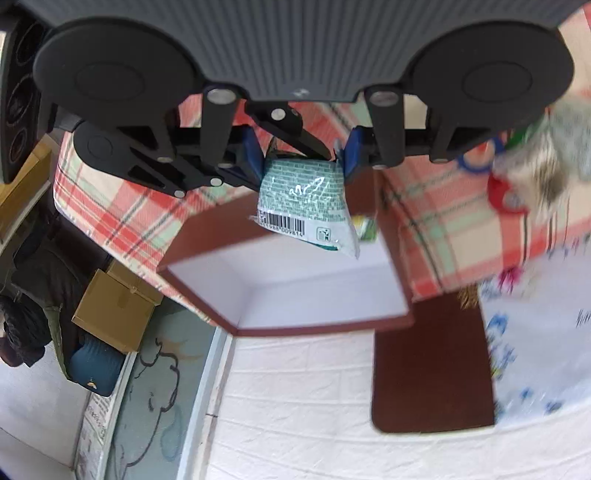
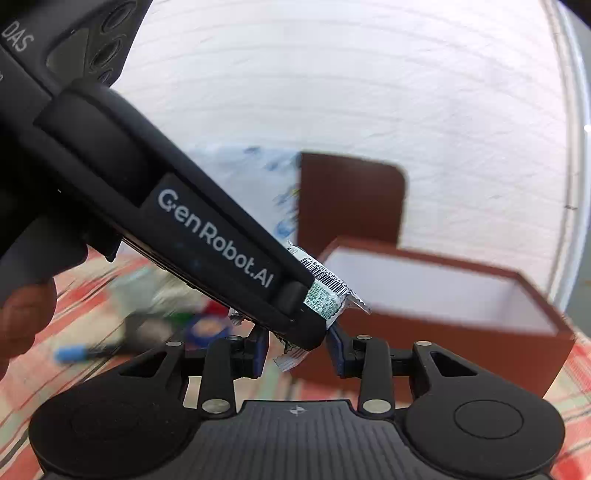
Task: Organize objects
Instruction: 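Lift the candy packet into the brown box and open the left gripper, then reach the left gripper to the black tape roll and grasp it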
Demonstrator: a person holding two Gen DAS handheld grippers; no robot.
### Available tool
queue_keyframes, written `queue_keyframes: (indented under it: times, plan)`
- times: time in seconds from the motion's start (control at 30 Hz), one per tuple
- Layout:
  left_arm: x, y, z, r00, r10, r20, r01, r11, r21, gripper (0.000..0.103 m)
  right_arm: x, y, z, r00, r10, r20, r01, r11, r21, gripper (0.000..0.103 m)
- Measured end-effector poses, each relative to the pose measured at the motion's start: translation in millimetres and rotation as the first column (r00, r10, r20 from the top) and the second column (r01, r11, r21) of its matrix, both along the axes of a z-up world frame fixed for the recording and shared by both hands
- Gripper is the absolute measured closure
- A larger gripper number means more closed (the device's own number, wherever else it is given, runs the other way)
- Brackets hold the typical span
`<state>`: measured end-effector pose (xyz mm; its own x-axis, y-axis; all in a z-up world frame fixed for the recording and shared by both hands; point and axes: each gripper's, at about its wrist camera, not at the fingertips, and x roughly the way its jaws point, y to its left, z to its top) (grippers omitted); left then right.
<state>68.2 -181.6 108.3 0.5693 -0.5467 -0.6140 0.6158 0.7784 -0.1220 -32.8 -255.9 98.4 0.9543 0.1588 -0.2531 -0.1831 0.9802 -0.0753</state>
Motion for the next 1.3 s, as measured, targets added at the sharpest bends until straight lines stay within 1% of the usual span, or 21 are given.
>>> queue_keyframes:
  times: [0.13,0.23,0.27,0.3,0.37,0.4,0.43,0.47,0.53,0.67,0.73,0.8,0.83,0.9,0.97,1.0,1.07,1.13,1.2,1.27,1.3]
  plan:
    - [27.0,-34.9,3.0,0.999,-0.036,0.033,0.035,0.999,0.020,0.056,30.0,-25.5,4.5,0.998,-0.063,0.001,0.063,0.998,0.014,0.069]
    - [43.0,-56.3,-3.1,0.998,-0.045,0.049,0.043,0.998,0.044,0.055,54.6,-38.8,0.2,0.995,-0.103,-0.016,0.104,0.995,0.016,0.068]
    - [48.7,-61.1,-6.0,0.998,-0.041,0.052,0.039,0.998,0.049,0.050,63.3,-42.0,-2.2,0.993,-0.116,-0.026,0.117,0.993,0.020,0.067]
    - [56.2,-66.4,-9.4,0.998,-0.026,0.053,0.023,0.998,0.055,0.047,72.1,-44.4,-5.3,0.990,-0.134,-0.036,0.135,0.991,0.022,0.065]
    - [69.9,-72.7,-15.7,0.998,0.036,0.044,-0.040,0.995,0.092,0.045,82.1,-47.9,-7.5,0.983,-0.178,-0.040,0.179,0.983,0.027,0.047]
    - [75.2,-71.2,-18.1,0.997,0.065,0.029,-0.068,0.993,0.099,0.045,82.8,-49.5,-6.3,0.982,-0.184,-0.043,0.185,0.982,0.040,0.046]
    - [76.5,-66.7,-18.4,0.997,0.078,0.016,-0.079,0.993,0.084,0.043,81.7,-50.1,-6.4,0.982,-0.181,-0.047,0.184,0.982,0.050,0.046]
    - [74.3,-62.0,-17.4,0.997,0.082,0.014,-0.083,0.994,0.066,0.042,78.5,-50.1,-7.4,0.981,-0.187,-0.045,0.190,0.980,0.059,0.044]
    - [64.7,-52.4,-12.7,0.995,0.093,0.046,-0.096,0.994,0.055,0.037,67.2,-48.9,-8.7,0.979,-0.204,-0.027,0.205,0.975,0.080,0.039]
    - [33.7,-17.0,-4.3,0.991,0.103,0.086,-0.101,0.995,-0.023,0.032,33.7,-36.3,-9.9,0.976,-0.216,0.029,0.212,0.973,0.094,0.037]
    - [19.5,4.6,-8.6,0.990,0.120,0.078,-0.118,0.992,-0.034,0.032,25.4,-29.8,-16.2,0.986,-0.165,-0.016,0.166,0.980,0.113,0.034]
    - [6.6,27.3,-21.1,0.989,0.138,0.047,-0.137,0.990,-0.028,0.032,21.0,-15.3,-30.2,0.990,-0.093,-0.106,0.107,0.984,0.141,0.034]
    - [-0.4,40.4,-30.0,0.987,0.160,0.031,-0.160,0.987,-0.014,0.032,23.0,-6.0,-38.1,0.986,-0.053,-0.158,0.076,0.987,0.144,0.034]
    - [-9.3,67.4,-49.7,0.977,0.214,-0.022,-0.214,0.977,0.016,0.032,32.5,18.5,-57.1,0.963,0.037,-0.269,-0.002,0.991,0.132,0.035]
    - [-14.9,95.8,-66.1,0.957,0.276,-0.090,-0.273,0.961,0.034,0.032,35.5,45.0,-68.9,0.934,0.112,-0.338,-0.075,0.990,0.121,0.036]
    - [-19.4,110.9,-70.7,0.945,0.309,-0.107,-0.307,0.951,0.037,0.032,34.4,56.1,-67.6,0.928,0.138,-0.347,-0.105,0.988,0.115,0.036]
    - [-28.8,138.9,-71.1,0.924,0.367,-0.107,-0.366,0.930,0.025,0.032,38.3,77.5,-64.5,0.920,0.186,-0.345,-0.167,0.982,0.084,0.036]
    - [-35.5,166.6,-65.6,0.902,0.421,-0.099,-0.424,0.906,-0.006,0.032,48.4,94.1,-58.8,0.913,0.217,-0.346,-0.210,0.976,0.060,0.035]
    - [-37.7,192.3,-63.4,0.877,0.467,-0.117,-0.474,0.879,-0.045,0.033,45.9,100.9,-58.2,0.905,0.248,-0.345,-0.243,0.968,0.058,0.035]
    - [-37.1,210.5,-65.7,0.855,0.498,-0.142,-0.511,0.857,-0.070,0.034,41.9,111.2,-53.1,0.906,0.261,-0.335,-0.269,0.963,0.022,0.035]
    - [-36.8,217.7,-68.4,0.843,0.517,-0.146,-0.530,0.846,-0.065,0.034,41.4,116.8,-51.5,0.909,0.258,-0.326,-0.273,0.962,-0.001,0.035]
